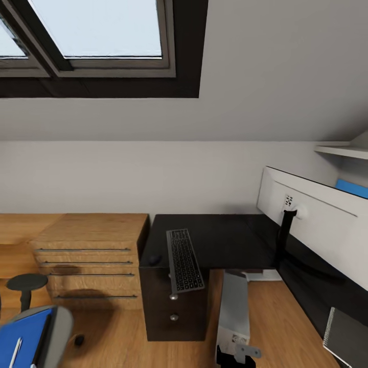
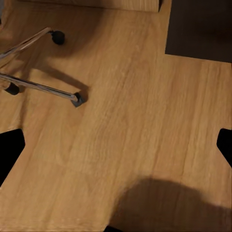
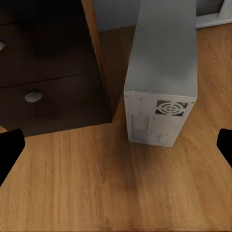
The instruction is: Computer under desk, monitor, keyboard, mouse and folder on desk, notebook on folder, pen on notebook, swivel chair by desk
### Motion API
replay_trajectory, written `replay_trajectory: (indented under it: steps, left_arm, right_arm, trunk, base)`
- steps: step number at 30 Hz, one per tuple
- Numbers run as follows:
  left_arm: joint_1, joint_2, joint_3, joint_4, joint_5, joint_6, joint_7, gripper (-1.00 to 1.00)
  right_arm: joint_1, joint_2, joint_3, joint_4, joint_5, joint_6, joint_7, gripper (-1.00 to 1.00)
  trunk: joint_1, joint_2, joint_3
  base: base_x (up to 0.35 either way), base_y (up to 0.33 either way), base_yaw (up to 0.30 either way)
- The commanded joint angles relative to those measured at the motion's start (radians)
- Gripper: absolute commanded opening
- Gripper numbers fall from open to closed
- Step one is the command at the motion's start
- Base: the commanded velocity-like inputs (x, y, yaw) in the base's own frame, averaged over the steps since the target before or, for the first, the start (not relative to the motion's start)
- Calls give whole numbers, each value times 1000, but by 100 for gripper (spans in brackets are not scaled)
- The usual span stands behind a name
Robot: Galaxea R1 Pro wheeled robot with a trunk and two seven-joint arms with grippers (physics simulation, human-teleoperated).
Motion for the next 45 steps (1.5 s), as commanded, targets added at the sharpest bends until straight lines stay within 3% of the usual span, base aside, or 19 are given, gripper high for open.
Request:
replay_trajectory:
  steps: [1, 18, 24, 26, 27, 29, 30, 32, 35, 37, 38, 41, 42, 43, 45]
  left_arm:
    - [-1, 1, -8, 0, 11, -6, 6, 100]
    - [-1, 3, -5, 1, 8, -4, 6, 100]
    - [-1, 5, -4, 2, 9, -5, 6, 100]
    - [-1, 7, -3, 2, 9, -6, 7, 100]
    - [-1, 11, 6, 1, 12, -70, 9, 100]
    - [-1, 12, 8, 1, 14, -111, 10, 100]
    - [-1, 13, 10, 2, 15, -147, 10, 100]
    - [-1, 13, 10, 2, 15, -152, 11, 100]
    - [-1, 13, 11, 2, 15, -160, 11, 100]
    - [-1, 13, 11, 2, 15, -162, 11, 100]
    - [-1, 13, 11, 2, 15, -163, 11, 100]
    - [-1, 13, 11, 2, 15, -164, 11, 100]
    - [-1, 13, 11, 2, 15, -164, 11, 100]
    - [-1, 13, 11, 2, 15, -164, 11, 100]
    - [-1, 13, 11, 2, 15, -164, 12, 100]
  right_arm:
    - [-1, 0, 9, 1, -4, -3, -5, 100]
    - [-1, -4, 10, 6, 6, -3, -1, 100]
    - [-1, -4, 10, 6, 31, -3, -1, 100]
    - [0, -4, 11, 6, 58, -4, -1, 100]
    - [0, -1, 12, -23, 224, -101, -7, 100]
    - [-1, -1, 11, -61, 242, -104, -9, 100]
    - [-1, -12, 8, -219, 257, 1, -11, 100]
    - [-1, -28, 6, -303, 258, 79, -12, 100]
    - [-1, -115, -25, -601, 249, 395, -30, 100]
    - [-1, -139, -62, -690, 236, 515, -44, 100]
    - [-1, -156, -114, -772, 220, 636, -54, 100]
    - [-1, -174, -221, -926, 199, 871, -64, 100]
    - [-1, -183, -276, -1046, 192, 1030, -66, 100]
    - [-1, -193, -301, -1128, 189, 1118, -67, 100]
    - [0, -204, -319, -1203, 186, 1187, -67, 100]
  trunk:
    - [0, -1, -2]
    - [0, -1, -9]
    - [0, -1, -9]
    - [0, -1, -9]
    - [0, -1, -9]
    - [0, -1, -9]
    - [0, -1, -9]
    - [0, -1, -9]
    - [0, -1, -9]
    - [0, -1, -9]
    - [0, -1, -9]
    - [0, -1, -9]
    - [0, -1, -9]
    - [0, -1, -9]
    - [0, -1, -9]
  base:
    - [-282, -133, 236]
    - [-83, -71, 64]
    - [0, 0, 0]
    - [0, 0, 0]
    - [0, 0, 0]
    - [0, 0, 0]
    - [0, 0, 0]
    - [0, 0, 0]
    - [0, 0, 0]
    - [0, 0, 0]
    - [0, 0, 0]
    - [0, 0, 0]
    - [0, 0, 0]
    - [0, 0, 0]
    - [0, 0, 0]
